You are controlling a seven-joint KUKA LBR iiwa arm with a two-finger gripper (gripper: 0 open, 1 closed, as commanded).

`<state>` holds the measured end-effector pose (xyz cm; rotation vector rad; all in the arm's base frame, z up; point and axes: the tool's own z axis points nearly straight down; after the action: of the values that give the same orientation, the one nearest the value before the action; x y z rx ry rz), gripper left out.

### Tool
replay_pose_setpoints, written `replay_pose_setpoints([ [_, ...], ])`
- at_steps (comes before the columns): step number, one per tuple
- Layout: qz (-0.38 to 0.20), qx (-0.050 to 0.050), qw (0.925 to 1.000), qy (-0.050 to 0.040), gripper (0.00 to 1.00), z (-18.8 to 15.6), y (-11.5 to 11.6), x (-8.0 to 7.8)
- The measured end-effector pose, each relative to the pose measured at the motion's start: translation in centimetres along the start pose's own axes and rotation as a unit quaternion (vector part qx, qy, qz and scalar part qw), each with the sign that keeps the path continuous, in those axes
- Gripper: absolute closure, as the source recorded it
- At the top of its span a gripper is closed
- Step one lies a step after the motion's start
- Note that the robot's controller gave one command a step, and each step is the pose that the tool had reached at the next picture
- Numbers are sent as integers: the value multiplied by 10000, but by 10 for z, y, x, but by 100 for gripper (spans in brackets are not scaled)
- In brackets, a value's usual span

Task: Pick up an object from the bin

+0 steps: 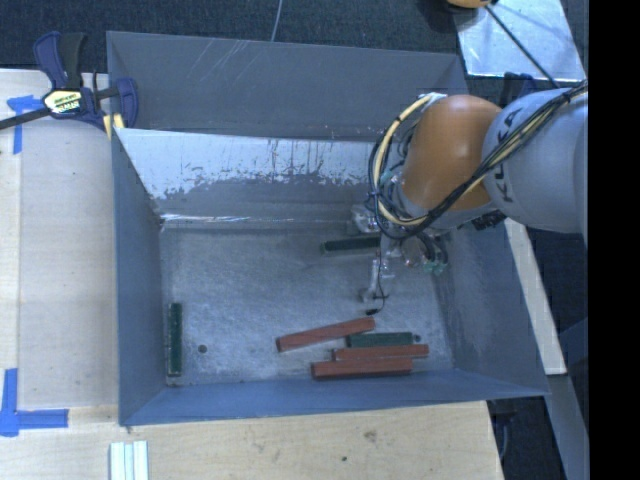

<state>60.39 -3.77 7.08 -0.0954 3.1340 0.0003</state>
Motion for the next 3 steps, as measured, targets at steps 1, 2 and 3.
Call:
replay_pose_setpoints([
  [1,1,0,10000,-2,100,0,0,0],
  [2,1,0,10000,-2,100,0,0,0],
  [3,5,-3,10000,19,100,-4,0,1],
])
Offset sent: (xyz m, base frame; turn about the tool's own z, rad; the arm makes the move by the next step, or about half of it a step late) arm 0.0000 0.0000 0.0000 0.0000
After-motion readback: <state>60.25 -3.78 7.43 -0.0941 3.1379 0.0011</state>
